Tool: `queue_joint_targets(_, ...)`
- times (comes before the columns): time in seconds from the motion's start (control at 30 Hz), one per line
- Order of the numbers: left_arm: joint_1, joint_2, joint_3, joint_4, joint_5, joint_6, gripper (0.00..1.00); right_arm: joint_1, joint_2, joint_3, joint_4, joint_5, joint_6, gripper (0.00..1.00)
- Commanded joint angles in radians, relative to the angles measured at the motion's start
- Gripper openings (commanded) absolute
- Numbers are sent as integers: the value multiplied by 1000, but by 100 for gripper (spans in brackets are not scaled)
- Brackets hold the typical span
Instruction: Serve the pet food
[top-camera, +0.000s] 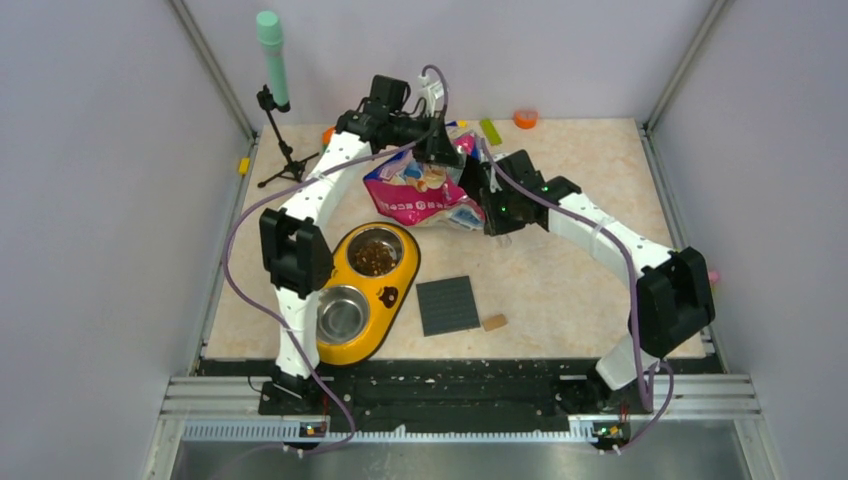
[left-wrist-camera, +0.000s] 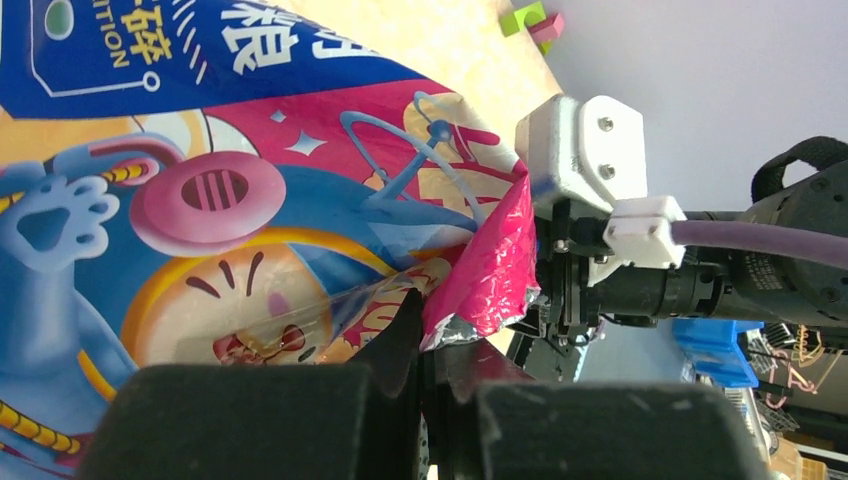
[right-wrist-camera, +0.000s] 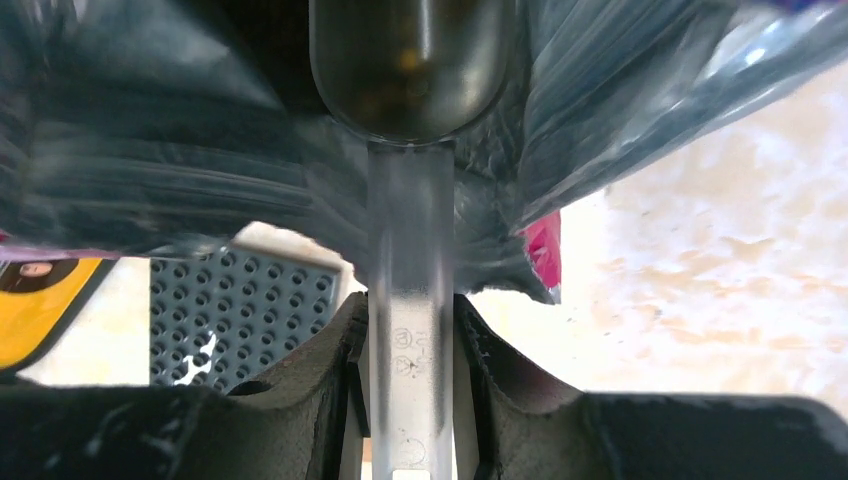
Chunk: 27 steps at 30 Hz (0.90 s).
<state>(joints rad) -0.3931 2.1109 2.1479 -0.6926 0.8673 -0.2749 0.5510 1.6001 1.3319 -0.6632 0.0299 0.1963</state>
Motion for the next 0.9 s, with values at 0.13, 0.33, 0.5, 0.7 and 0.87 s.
queue_joint_targets(0.13, 25, -47, -2, -1, -24, 39, 0, 99, -95, -91, 24, -138, 145, 0)
queue_joint_targets(0.33, 25, -9, 44, 45, 10, -4, 0, 102, -84, -84, 81, -169, 222, 0)
queue_joint_targets(0.5, 25, -88, -83, 19, 4, 7, 0, 95, -61, -38, 35, -85, 202, 0)
queue_joint_targets(0.7, 25, -226, -313, 30, -49, -9, 0, 26, 24, 54, -92, -112, 147, 0)
queue_joint_targets(0.87, 19, -232, -386, 62, -39, -69, 0, 5, 98, 107, -187, -150, 134, 0)
